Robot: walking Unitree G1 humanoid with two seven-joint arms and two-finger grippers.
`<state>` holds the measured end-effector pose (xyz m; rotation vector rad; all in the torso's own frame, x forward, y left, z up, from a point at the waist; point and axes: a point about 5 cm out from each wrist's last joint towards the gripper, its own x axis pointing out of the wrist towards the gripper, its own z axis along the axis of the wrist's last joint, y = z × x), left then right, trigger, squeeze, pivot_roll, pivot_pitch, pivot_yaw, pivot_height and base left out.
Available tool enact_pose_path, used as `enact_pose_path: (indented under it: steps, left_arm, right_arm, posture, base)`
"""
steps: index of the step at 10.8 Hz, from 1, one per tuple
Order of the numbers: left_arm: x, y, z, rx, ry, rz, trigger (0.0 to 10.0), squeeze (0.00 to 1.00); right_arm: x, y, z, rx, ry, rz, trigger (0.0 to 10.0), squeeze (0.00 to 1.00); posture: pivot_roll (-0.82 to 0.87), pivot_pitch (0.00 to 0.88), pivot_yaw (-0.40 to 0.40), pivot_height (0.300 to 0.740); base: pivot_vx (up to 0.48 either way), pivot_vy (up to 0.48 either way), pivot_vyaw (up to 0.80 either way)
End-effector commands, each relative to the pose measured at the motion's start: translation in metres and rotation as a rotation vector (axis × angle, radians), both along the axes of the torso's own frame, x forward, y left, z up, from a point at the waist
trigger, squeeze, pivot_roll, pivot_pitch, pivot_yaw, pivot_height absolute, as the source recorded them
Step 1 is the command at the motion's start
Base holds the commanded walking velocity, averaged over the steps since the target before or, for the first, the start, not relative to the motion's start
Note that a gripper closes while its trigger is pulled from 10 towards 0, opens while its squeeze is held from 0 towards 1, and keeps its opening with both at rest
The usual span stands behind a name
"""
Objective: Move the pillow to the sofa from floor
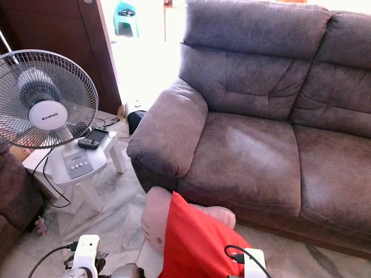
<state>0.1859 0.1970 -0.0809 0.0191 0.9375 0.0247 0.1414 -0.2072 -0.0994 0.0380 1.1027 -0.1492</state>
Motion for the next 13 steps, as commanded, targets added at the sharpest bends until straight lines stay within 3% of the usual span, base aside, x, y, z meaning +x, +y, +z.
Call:
enact_pose_path:
  steps: [1,10,13]
  left_arm:
    - [-0.004,-0.001,-0.002,0.008,0.025,-0.019,10.0,0.00]
    - [-0.002,-0.001,-0.001,0.014,0.009,-0.012,10.0,0.00]
    - [0.021,0.011,0.015,0.028,-0.129,0.057,10.0,0.00]
  right_arm:
    - [-0.007,-0.001,-0.002,0.003,0.028,-0.010,10.0,0.00]
    - [-0.006,-0.001,-0.002,0.006,0.007,-0.025,10.0,0.00]
    - [0.005,-0.002,0.005,0.004,-0.159,-0.074,10.0,0.00]
  posture:
    - [0.09,0.052,-0.029,0.693]
    - [0.09,0.051,-0.031,0.693]
    - [0.09,0.050,-0.028,0.693]
  base:
    - [0.000,0.000,0.00]
    - [0.000,0.000,0.00]
    - [0.000,0.000,0.00]
